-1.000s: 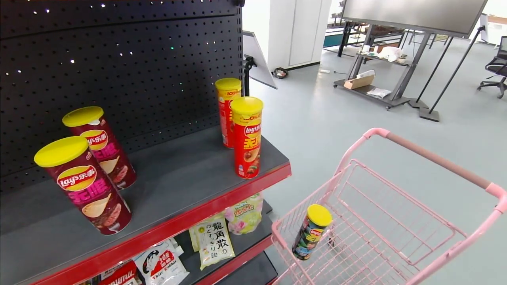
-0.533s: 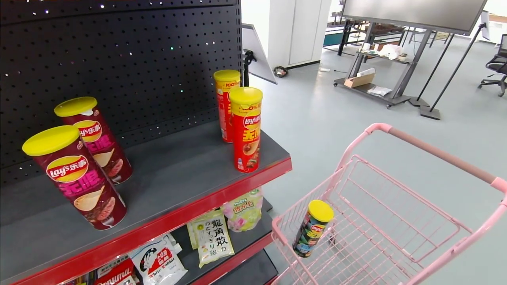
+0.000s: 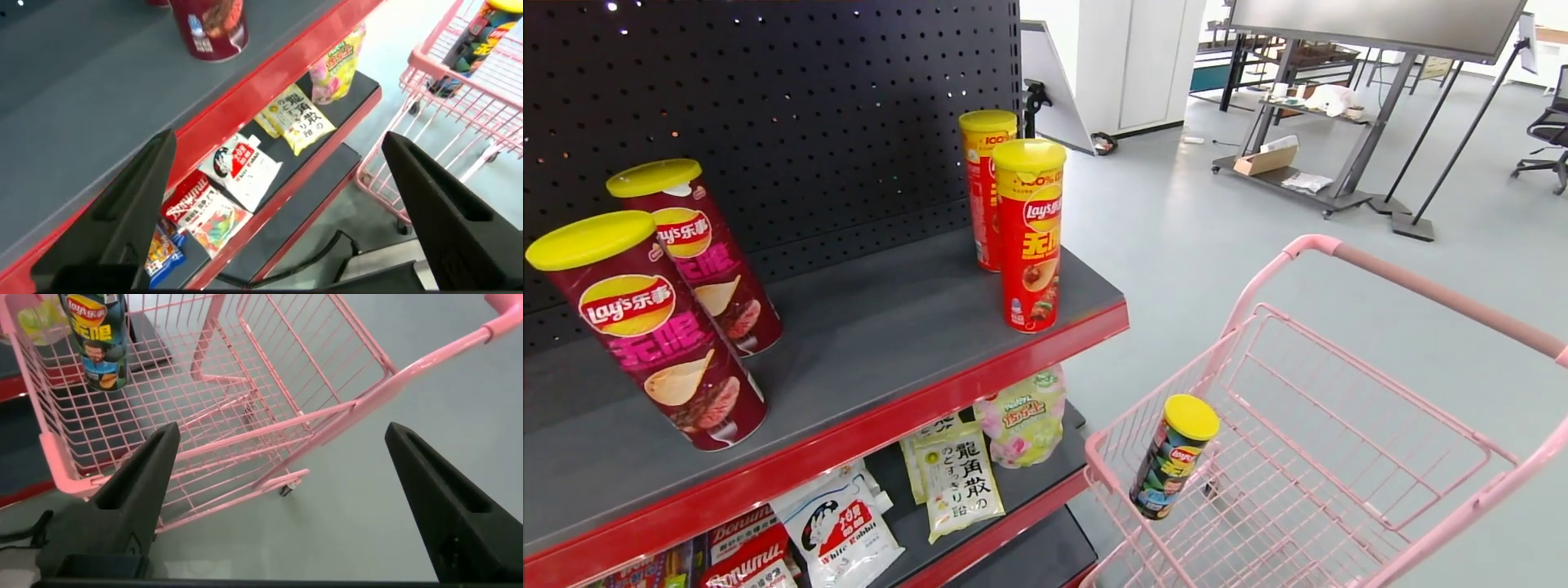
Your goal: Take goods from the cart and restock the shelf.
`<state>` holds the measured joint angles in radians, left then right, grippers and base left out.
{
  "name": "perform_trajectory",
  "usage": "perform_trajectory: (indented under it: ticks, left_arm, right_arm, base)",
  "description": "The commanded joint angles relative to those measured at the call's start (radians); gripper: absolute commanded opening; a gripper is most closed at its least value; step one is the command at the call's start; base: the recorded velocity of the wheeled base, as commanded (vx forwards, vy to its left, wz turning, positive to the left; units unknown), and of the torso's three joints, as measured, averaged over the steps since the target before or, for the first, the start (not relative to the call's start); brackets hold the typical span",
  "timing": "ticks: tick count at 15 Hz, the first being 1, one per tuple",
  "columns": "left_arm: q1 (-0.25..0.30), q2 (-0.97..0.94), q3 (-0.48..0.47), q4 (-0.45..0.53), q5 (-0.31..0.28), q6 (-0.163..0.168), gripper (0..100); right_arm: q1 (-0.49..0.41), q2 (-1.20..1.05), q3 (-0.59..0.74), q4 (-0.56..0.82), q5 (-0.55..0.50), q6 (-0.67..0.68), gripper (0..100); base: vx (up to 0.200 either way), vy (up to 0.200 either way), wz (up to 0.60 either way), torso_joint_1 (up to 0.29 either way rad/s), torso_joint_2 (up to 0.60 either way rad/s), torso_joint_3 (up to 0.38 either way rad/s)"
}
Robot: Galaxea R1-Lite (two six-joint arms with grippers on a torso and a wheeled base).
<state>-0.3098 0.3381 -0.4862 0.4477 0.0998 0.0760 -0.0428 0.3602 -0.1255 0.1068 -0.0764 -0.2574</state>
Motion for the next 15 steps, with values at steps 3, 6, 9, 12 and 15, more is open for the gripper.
perform_trajectory:
  ticks: [3, 6, 9, 12, 15]
  left_arm:
    - [0.000, -0.011, 0.001, 0.002, 0.008, 0.002, 100]
    - [0.001, -0.014, 0.021, -0.001, 0.060, 0.016, 100]
    - [0.000, -0.030, 0.092, -0.080, 0.123, 0.054, 100]
    - [0.001, -0.027, 0.153, -0.188, 0.135, 0.059, 100]
    - [0.005, 0.002, 0.146, -0.190, 0.141, 0.047, 100]
  right_arm:
    - [-0.005, -0.058, 0.033, 0.007, -0.006, 0.000, 100]
    - [-0.002, -0.015, 0.010, -0.016, 0.000, 0.001, 100]
    - [0.041, 0.494, -0.171, -0.368, 0.018, 0.231, 100]
    - [0.169, 0.775, -0.077, -0.671, 0.026, 0.225, 100]
    - [0.228, 0.996, -0.152, -0.737, 0.018, 0.256, 100]
  base:
    - [0.000, 0.000, 0.00, -0.155, 0.40, 0.243]
    - [0.000, 0.000, 0.00, -0.059, 0.16, 0.098]
    - [0.000, 0.000, 0.00, -0.007, 0.02, 0.012]
    - [0.000, 0.000, 0.00, 0.000, 0.00, 0.000]
    - [0.000, 0.000, 0.00, 0.000, 0.00, 0.000]
